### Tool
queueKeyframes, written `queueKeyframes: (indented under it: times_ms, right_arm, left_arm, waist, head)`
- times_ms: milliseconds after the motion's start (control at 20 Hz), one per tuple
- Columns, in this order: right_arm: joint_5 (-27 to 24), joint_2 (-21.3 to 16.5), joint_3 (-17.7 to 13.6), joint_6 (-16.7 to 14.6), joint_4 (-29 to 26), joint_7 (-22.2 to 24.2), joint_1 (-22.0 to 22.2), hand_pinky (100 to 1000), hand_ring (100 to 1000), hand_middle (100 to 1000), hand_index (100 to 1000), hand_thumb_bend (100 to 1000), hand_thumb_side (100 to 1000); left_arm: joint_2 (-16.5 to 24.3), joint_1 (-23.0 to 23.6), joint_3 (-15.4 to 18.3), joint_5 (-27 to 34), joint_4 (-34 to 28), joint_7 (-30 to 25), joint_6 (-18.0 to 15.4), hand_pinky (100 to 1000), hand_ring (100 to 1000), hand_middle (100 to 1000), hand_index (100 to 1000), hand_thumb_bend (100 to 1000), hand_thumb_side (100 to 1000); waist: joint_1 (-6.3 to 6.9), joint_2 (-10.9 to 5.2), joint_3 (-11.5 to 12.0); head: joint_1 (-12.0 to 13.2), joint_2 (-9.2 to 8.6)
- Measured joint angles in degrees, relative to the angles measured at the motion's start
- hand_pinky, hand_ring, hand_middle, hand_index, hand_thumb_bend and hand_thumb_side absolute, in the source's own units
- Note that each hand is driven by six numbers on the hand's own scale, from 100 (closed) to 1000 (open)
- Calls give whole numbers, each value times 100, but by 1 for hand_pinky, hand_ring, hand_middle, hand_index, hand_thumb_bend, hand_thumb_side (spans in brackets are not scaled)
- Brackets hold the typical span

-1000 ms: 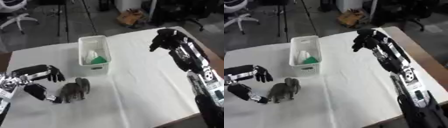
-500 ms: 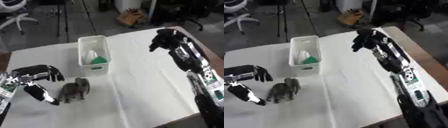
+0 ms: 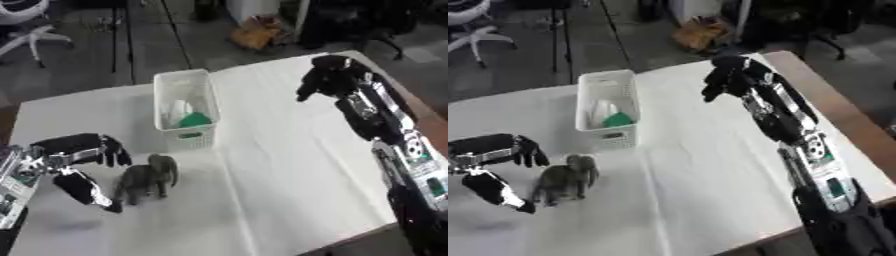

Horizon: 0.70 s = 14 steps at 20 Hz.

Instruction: Pick up objects on the table and place them in the box.

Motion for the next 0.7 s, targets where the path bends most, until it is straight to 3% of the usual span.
queueKeyframes:
  times_ms: [700]
  right_arm:
    - [0,0,1,7,0,9,1,595,630,645,846,100,648]
  left_arm:
    - [-152,0,-12,-955,268,469,-441,641,635,647,775,778,392]
  waist:
    - [0,0,-20]
  head:
    - [-2,2]
